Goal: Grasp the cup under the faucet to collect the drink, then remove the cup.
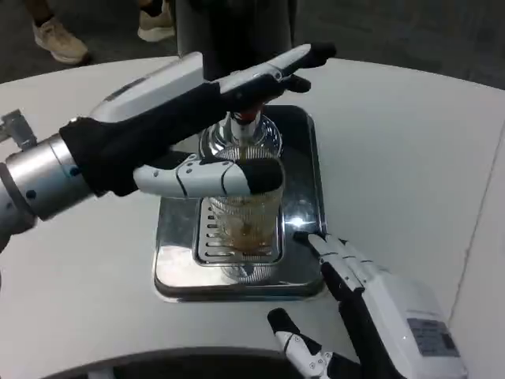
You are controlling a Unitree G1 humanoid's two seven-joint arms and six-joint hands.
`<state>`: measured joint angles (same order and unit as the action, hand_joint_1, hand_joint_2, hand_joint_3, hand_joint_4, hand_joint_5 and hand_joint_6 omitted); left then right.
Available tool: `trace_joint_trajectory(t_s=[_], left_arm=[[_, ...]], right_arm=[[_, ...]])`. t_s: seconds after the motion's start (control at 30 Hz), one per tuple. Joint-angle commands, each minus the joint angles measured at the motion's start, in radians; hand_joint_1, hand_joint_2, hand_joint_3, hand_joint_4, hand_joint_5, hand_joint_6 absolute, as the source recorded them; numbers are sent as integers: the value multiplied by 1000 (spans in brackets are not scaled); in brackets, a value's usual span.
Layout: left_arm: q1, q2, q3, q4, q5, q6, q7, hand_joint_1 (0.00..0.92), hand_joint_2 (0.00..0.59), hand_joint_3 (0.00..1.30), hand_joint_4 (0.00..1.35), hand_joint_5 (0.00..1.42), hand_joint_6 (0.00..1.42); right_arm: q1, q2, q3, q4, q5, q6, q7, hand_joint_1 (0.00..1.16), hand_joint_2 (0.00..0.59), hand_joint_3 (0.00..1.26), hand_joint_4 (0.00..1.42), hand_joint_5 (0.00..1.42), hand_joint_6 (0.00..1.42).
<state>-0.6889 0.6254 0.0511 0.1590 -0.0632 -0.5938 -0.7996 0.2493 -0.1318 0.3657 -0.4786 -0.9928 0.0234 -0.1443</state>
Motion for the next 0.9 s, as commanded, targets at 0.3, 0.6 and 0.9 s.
trace_joint_trajectory(t_s=[0.3,0.6,0.9], left_arm=[[31,41,-46,-22,29,-58,20,0,156,0,0,107,57],[31,44,-49,-29,21,-46,29,0,156,0,0,107,57],[36,48,-49,-34,20,-42,32,0,156,0,0,107,57]], right_arm=[[-60,68,-21,32,98,73,31,326,339,58,33,54,153],[-157,103,-17,106,143,121,54,412,230,0,0,0,83],[-248,140,-9,178,185,158,57,426,0,0,0,0,52]])
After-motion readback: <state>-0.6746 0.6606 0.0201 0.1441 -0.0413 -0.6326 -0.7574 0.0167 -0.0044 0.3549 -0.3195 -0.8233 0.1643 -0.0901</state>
